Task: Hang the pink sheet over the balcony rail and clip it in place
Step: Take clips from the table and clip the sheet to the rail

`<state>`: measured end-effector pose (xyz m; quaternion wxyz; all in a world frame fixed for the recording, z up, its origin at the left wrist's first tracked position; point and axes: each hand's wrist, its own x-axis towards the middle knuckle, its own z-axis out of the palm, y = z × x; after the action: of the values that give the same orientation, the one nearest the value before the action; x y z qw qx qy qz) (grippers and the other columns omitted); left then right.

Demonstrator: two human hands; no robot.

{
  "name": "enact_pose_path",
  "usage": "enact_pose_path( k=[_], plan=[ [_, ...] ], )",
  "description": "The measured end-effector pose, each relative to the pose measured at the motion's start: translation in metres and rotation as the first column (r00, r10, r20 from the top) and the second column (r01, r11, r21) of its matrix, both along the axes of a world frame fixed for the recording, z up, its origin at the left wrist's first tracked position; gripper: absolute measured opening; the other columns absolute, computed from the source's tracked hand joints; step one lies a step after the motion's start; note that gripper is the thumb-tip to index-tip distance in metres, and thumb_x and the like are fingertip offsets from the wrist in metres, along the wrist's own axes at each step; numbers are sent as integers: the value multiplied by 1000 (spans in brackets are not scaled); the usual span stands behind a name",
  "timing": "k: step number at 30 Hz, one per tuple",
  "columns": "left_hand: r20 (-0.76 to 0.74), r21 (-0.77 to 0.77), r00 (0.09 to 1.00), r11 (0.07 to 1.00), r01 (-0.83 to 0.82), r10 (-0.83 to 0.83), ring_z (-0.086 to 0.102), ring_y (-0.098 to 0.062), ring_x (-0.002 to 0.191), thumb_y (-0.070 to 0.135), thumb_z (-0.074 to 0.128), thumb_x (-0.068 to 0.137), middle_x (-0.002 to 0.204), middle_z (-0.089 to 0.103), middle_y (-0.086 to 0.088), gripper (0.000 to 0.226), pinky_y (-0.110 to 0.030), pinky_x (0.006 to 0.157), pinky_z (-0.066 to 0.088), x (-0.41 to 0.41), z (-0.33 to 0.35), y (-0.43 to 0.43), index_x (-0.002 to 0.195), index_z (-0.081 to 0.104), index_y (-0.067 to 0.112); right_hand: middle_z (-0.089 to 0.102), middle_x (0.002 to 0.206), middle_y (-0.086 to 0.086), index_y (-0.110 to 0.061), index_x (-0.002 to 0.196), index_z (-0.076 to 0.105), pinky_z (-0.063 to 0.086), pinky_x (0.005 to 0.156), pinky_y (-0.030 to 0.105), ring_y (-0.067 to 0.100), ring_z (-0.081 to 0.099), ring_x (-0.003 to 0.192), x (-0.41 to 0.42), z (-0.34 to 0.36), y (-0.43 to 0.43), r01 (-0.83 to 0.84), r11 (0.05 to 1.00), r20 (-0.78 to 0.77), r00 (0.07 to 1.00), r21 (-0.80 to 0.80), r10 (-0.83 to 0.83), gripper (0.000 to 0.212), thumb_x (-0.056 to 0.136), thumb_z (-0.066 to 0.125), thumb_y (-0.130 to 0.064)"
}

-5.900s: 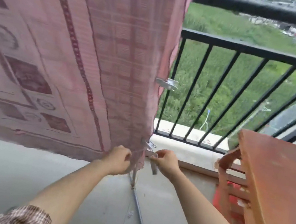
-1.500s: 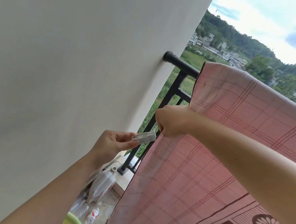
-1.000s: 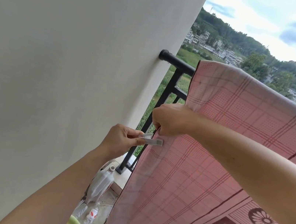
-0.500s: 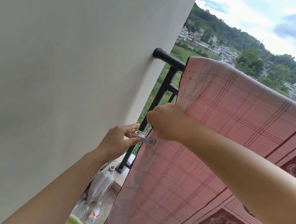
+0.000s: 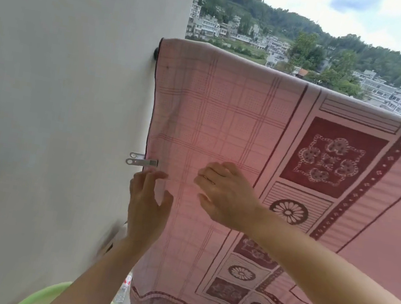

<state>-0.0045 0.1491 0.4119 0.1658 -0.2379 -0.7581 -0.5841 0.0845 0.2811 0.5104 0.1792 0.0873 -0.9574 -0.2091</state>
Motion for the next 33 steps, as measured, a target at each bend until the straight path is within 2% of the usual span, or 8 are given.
enact_pose_path(
  k=[3, 6, 8, 12, 15, 18, 26, 33],
  plan=[
    [-39, -117, 988, 983, 144, -150, 52, -20, 106, 4, 63, 78, 115, 43, 11, 32, -38, 88, 52, 46, 4, 36, 105, 54, 20, 70, 101, 4, -9, 101, 70, 51, 87, 40, 23, 63, 100, 65, -6, 31, 191, 971, 56, 981, -146, -185, 30, 78, 69, -30],
    [-34, -212, 954, 936, 283, -296, 52, -19, 107, 3, 61, 79, 112, 45, 10, 31, -30, 88, 48, 105, 12, 77, 106, 57, 19, 61, 123, 3, -11, 122, 60, 37, 103, 39, 22, 50, 120, 143, -9, 61, 384, 879, 108, 923, -281, -369, 44, 88, 57, -38],
    [-2, -275, 923, 888, 369, -384, 53, -18, 108, 5, 59, 81, 114, 48, 6, 31, -30, 90, 48, 151, 15, 106, 108, 57, 20, 54, 133, 1, -14, 130, 53, 31, 106, 37, 20, 43, 126, 199, -11, 82, 479, 807, 118, 875, -345, -470, 49, 90, 52, -44],
    [108, -381, 857, 775, 505, -505, 46, -17, 117, 16, 56, 84, 123, 48, 2, 30, -33, 100, 41, 256, 15, 164, 113, 56, 23, 52, 135, -1, -18, 133, 49, 36, 102, 38, 22, 43, 124, 325, -21, 120, 634, 630, 147, 748, -449, -648, 54, 90, 52, -50],
    [174, -429, 776, 663, 614, -607, 40, -19, 121, 18, 55, 83, 125, 46, -2, 31, -28, 91, 34, 346, 10, 206, 115, 55, 20, 52, 135, 3, -16, 134, 48, 40, 99, 41, 26, 45, 122, 427, -36, 143, 734, 473, 196, 620, -488, -760, 55, 90, 52, -50],
    [222, -451, 673, 537, 713, -706, 39, -24, 121, 18, 58, 81, 123, 46, -6, 33, -29, 92, 35, 436, 7, 252, 114, 55, 18, 52, 134, 7, -14, 134, 47, 41, 98, 43, 31, 47, 121, 525, -48, 163, 810, 316, 260, 484, -494, -836, 56, 90, 51, -49],
    [234, -591, 400, 197, 782, -886, 34, -26, 124, 25, 56, 82, 130, 42, -9, 41, -36, 100, 37, 663, 17, 380, 123, 52, 18, 50, 127, 8, -13, 126, 47, 40, 95, 43, 32, 45, 119, 752, -66, 224, 821, -89, 326, 122, -564, -938, 50, 89, 51, -46],
    [202, -635, 147, -16, 772, -968, 35, -23, 123, 24, 54, 86, 128, 42, -6, 38, -35, 103, 37, 844, 4, 500, 123, 52, 19, 50, 123, 5, -15, 119, 48, 42, 92, 43, 29, 46, 115, 921, -89, 305, 742, -337, 369, -130, -579, -920, 41, 88, 50, -41]
  ],
)
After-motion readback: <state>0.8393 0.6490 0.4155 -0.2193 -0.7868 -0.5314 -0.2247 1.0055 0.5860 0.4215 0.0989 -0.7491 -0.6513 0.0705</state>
